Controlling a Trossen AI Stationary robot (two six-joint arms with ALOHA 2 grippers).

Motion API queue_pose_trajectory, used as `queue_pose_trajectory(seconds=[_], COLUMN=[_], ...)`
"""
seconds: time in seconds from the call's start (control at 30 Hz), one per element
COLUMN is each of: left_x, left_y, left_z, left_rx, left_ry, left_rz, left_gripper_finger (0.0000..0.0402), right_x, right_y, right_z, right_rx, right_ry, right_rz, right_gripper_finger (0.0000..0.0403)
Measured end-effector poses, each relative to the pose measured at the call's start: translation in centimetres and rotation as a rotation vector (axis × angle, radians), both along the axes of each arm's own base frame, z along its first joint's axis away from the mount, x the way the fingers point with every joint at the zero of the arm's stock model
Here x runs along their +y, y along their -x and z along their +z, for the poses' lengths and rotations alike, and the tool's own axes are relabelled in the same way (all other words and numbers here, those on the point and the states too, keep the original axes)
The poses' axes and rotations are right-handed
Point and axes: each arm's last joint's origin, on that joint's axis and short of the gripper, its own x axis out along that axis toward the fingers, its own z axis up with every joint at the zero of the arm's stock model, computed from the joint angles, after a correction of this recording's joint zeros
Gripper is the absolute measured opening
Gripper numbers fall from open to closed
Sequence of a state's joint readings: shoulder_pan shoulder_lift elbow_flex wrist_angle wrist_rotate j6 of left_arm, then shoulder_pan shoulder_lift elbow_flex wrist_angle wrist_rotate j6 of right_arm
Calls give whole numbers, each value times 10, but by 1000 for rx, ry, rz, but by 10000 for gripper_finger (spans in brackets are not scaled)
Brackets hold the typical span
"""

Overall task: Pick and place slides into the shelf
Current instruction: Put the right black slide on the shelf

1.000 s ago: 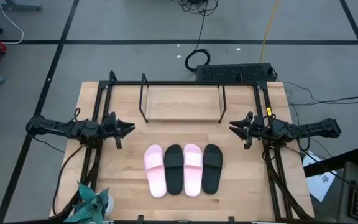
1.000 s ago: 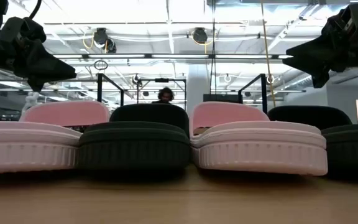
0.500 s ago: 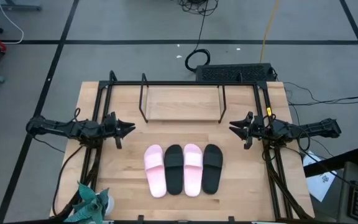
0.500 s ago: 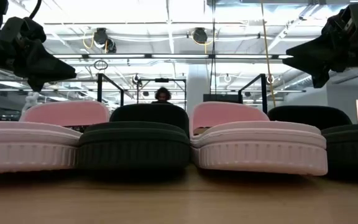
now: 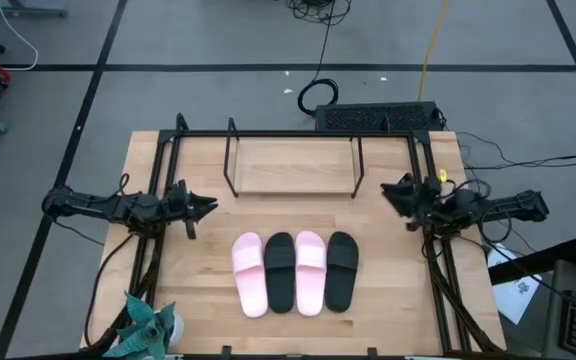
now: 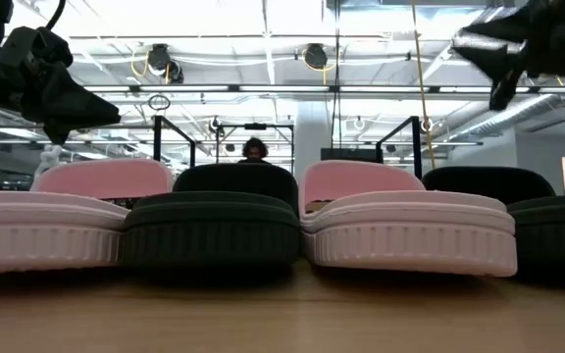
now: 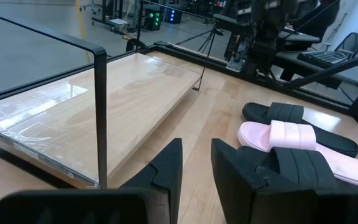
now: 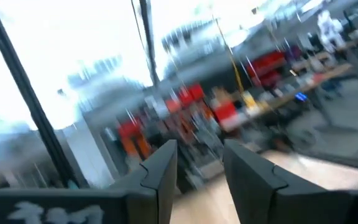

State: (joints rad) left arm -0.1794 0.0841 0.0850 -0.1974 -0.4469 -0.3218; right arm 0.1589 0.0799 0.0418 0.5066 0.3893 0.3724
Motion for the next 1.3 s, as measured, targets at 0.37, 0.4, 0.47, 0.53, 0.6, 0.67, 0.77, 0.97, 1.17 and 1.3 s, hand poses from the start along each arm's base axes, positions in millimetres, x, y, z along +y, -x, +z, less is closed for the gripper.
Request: queue_pose_trajectory(seconds=[0.37,0.4,0.47,0.53,0.6,0.67,0.77,0.97,1.17,1.3], left_x=[0,0,0,0,0,1,3,5,3,2], left_y=[-1,-1,-2,-2,0,4,12,27,34,45], left_z=[5,7,13,23,36,49,68,86,102,131], left_rx=[-62,-87,-151,-252,-386,-534,-745,-984,-1082,-1097], left_ry=[26,40,55,74,100,129,164,178,232,171], left_rz=[12,14,17,19,17,15,12,-3,-139,-238], left_gripper_finger=[86,86,86,86,86,86,86,86,86,86], right_x=[4,5,8,10,13,15,18,27,46,69], right_y=[-7,-11,-19,-25,-29,-32,-32,-31,-35,-41], right_z=[52,61,81,107,132,155,182,222,243,251], right_rx=[-146,-138,-134,-160,-175,-161,-73,82,186,203], right_ry=[45,58,114,200,277,340,387,467,468,427], right_rz=[91,105,112,121,137,160,183,261,425,576], right_gripper_finger=[121,121,121,121,121,121,121,121,121,121])
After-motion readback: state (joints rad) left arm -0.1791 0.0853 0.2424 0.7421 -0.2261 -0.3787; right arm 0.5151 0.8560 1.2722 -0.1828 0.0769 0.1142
